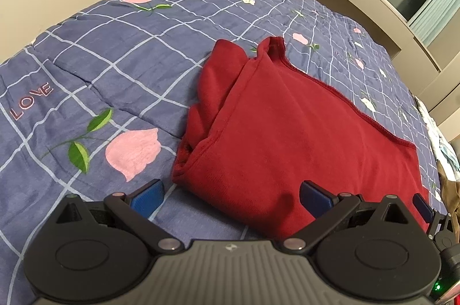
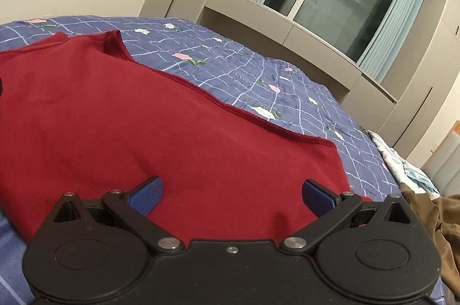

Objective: Fold small clothes
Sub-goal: 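Grasp the folded sweater's corner with the left tool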

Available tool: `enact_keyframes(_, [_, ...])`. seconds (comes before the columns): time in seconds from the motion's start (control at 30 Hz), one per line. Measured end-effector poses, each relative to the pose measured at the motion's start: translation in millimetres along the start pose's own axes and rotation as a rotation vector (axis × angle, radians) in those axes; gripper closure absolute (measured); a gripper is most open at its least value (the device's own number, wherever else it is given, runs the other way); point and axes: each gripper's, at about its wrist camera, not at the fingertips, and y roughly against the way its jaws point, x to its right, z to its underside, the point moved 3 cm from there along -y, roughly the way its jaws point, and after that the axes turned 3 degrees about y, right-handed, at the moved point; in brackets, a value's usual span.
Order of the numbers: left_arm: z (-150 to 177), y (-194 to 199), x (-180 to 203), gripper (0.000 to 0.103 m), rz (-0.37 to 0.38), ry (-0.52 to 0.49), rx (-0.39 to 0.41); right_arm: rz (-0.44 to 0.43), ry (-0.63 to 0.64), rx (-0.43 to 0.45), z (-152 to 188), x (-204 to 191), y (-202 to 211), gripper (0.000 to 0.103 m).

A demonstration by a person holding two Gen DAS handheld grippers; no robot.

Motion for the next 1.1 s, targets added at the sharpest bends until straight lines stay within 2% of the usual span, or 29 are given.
enact_keyframes(0.2, [-1.0,6.5,-2.0,0.001,0.007,0.016,0.016,-0.016,-0.023,-0.002,0.7,2.1,-1.0,0.0])
enact_keyframes(0.27, [-3.6,16.7,-6.4,0.001,0.03,0.038,0.089,-0.017,-0.024,-0.001,1.1,1.9,-1.0,0.0])
enact_keyframes(0.37, [-17.0,23.4,-12.6,0.001,0.037,0.017,0.178,-0.02,-0.029,0.0,1.4,1.8,-1.5,0.0])
enact_keyframes(0.43, [-30.4,16.0,-16.8,0.001,0.023,-0.016,0.151,-0.026,-0.035,0.0,1.9,3.0,-1.6,0.0])
enact_keyframes(0.53, [-45.9,-3.4,-26.1,0.001,0.078,-0.042,0.028,-0.034,-0.047,-0.001,2.5,5.4,-1.9,0.0])
enact_keyframes(0.6, [-50.5,-11.7,-30.4,0.001,0.116,-0.036,-0.023,-0.037,-0.05,-0.001,2.5,5.5,-1.9,0.0])
enact_keyframes(0.67, [-51.6,-15.2,-31.8,0.003,0.141,-0.039,-0.025,-0.04,-0.054,-0.001,2.4,6.2,-2.4,0.0])
enact_keyframes(0.77, [-50.4,-15.3,-26.8,0.022,0.171,-0.067,-0.016,-0.044,-0.058,-0.002,2.3,6.2,-3.3,0.0])
enact_keyframes(0.83, [-48.0,-18.8,-22.4,0.039,0.174,-0.081,-0.024,-0.046,-0.061,-0.002,2.5,6.5,-3.6,0.0])
enact_keyframes(0.9, [-47.9,-21.7,-21.0,0.046,0.143,-0.086,-0.027,-0.048,-0.063,-0.002,2.5,7.5,-3.9,0.0])
enact_keyframes(1.1, [-52.4,-27.3,-32.1,0.045,0.152,0.011,-0.045,-0.048,-0.063,-0.002,2.6,7.8,-3.8,0.0])
